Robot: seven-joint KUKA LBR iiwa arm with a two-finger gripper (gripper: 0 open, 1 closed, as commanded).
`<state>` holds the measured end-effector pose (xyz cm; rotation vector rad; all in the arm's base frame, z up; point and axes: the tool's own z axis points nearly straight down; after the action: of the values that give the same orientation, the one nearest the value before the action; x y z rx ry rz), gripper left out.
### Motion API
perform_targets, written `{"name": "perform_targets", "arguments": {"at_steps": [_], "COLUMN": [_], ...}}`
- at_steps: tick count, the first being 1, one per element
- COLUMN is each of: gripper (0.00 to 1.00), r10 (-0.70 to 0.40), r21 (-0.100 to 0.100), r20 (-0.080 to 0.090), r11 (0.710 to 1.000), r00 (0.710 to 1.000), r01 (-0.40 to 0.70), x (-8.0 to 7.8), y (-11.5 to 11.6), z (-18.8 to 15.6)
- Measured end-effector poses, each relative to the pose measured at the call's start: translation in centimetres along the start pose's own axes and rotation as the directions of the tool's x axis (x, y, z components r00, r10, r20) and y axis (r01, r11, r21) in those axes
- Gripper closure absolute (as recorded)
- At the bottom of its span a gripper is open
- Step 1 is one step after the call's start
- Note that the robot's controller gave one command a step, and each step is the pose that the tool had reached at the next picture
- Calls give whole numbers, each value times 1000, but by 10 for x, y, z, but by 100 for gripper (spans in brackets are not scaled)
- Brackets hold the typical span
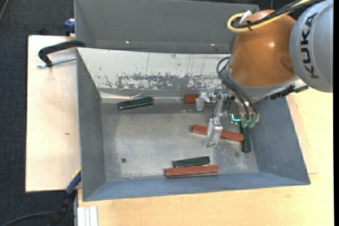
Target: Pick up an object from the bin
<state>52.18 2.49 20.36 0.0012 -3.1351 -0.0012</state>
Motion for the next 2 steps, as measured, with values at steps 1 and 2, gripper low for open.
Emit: {"name": "perform_targets", "arguments": {"at_steps": [1, 2], "gripper": [0, 100], "r10": [-2, -5], "r21": [1, 0], "r20": [0, 6], "r11": [1000, 1000], "r00": [1000, 1000], "r01": [2, 5], "x": [4, 3], "y": [-68, -65], "z": [122, 118]}}
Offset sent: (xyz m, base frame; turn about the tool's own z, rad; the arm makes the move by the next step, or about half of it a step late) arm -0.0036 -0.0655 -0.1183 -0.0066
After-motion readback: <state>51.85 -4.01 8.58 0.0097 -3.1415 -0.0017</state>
